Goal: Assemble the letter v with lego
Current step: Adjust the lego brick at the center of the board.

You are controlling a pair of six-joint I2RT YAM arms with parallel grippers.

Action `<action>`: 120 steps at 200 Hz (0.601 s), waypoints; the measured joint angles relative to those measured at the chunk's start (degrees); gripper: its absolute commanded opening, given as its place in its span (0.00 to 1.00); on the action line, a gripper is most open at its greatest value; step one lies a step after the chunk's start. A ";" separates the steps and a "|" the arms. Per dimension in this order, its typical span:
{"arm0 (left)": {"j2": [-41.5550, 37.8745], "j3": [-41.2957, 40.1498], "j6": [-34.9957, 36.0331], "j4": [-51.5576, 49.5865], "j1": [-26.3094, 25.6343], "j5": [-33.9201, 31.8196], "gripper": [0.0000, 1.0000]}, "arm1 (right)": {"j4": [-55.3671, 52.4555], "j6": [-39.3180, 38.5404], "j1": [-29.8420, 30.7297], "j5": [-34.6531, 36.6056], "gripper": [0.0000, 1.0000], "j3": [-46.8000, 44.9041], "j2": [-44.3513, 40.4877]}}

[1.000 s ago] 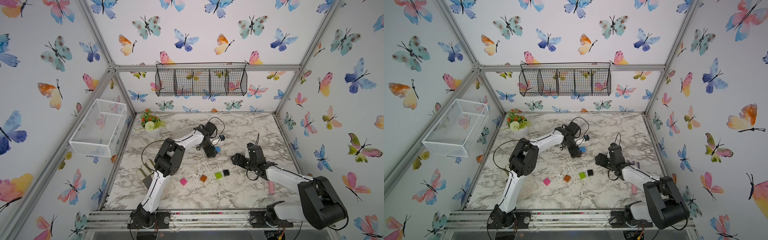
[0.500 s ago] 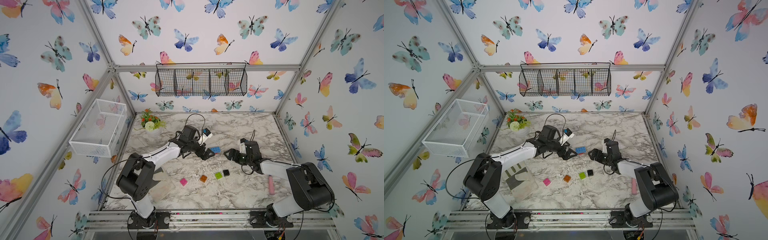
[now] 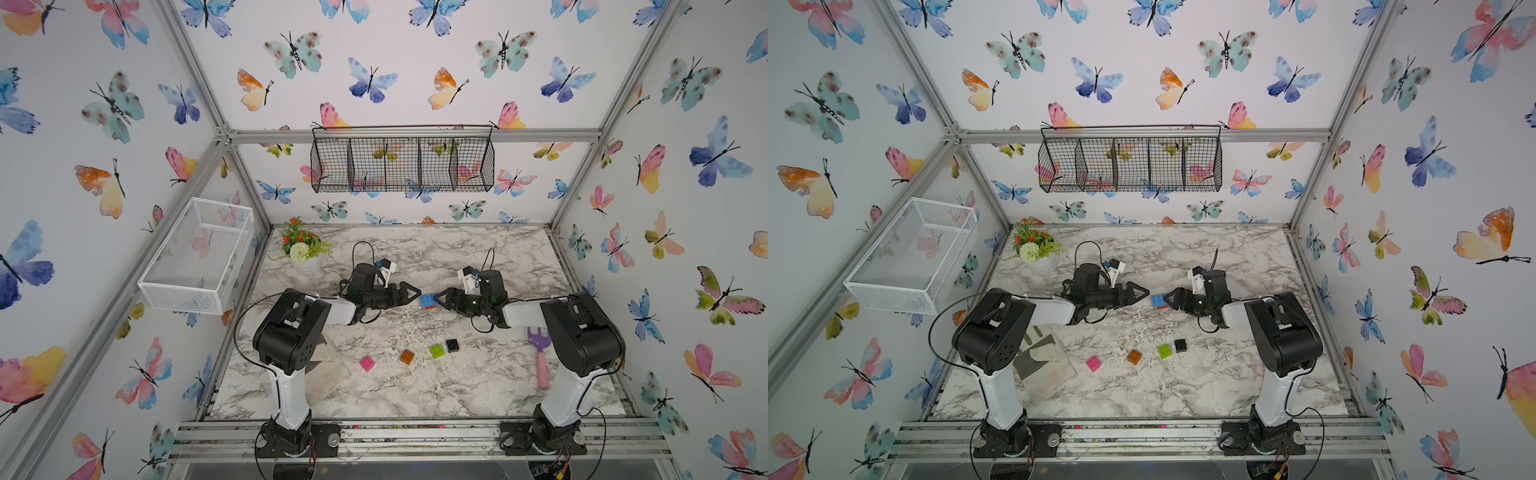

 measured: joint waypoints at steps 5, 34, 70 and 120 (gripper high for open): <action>0.00 0.02 -0.39 0.24 -0.02 -0.13 0.88 | 0.02 -0.26 0.00 -0.24 0.75 0.46 0.48; 0.24 0.90 -0.31 -1.66 -0.02 -1.36 0.86 | -0.13 -1.92 0.09 -0.63 0.64 1.16 1.62; 0.74 3.34 0.98 -6.34 -0.02 -2.82 0.84 | -0.90 -3.08 0.70 -0.46 0.59 2.40 2.93; 0.76 4.52 3.30 -10.75 -0.07 -3.89 0.81 | -3.45 -3.19 1.99 0.87 0.50 4.87 3.50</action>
